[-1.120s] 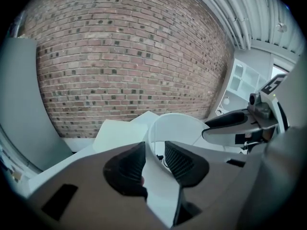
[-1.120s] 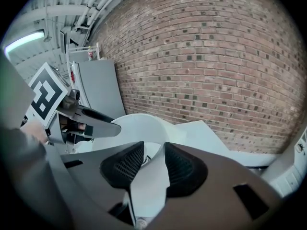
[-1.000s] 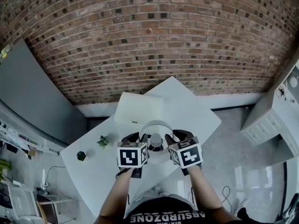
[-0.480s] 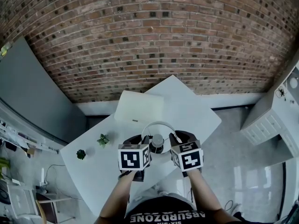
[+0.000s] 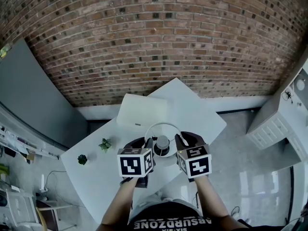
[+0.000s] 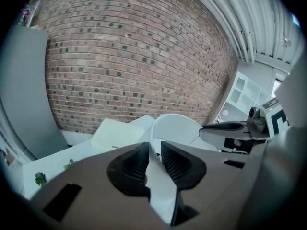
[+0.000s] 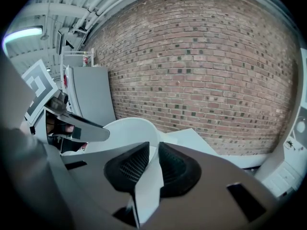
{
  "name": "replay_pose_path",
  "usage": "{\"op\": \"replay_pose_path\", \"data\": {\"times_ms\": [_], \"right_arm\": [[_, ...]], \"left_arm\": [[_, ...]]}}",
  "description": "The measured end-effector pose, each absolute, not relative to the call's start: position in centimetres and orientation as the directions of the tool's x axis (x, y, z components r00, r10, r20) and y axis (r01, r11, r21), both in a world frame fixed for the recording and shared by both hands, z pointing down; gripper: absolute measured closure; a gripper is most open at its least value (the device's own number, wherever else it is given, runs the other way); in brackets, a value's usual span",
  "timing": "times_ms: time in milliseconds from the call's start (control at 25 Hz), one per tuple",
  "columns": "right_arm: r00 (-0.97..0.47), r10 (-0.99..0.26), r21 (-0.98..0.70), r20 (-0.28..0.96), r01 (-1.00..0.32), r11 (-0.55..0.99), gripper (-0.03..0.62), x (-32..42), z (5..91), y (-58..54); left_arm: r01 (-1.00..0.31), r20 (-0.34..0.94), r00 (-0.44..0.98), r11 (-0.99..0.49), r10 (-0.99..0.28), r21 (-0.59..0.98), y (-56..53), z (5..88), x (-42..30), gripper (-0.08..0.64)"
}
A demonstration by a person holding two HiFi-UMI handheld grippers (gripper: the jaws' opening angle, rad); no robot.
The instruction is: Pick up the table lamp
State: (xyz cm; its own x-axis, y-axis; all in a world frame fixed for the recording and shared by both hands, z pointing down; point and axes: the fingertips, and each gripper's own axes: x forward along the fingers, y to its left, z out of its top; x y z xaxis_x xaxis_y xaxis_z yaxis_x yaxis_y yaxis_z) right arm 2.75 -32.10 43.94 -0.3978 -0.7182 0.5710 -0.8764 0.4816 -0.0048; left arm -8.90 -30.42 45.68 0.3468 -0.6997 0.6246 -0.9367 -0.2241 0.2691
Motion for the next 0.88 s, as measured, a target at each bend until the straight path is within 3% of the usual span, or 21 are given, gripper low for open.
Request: {"op": "replay_pose_path", "data": {"times_ms": [880], "right_arm": [[-0.453,-0.769,0.021,0.451,-0.856,0.516,0.540,3.7,37.5,-30.1]], "left_arm": [[-0.937,0.525,0.337,-0.221,-0.782,0.271,-27.5,39.1,-7.7,0.477]]}}
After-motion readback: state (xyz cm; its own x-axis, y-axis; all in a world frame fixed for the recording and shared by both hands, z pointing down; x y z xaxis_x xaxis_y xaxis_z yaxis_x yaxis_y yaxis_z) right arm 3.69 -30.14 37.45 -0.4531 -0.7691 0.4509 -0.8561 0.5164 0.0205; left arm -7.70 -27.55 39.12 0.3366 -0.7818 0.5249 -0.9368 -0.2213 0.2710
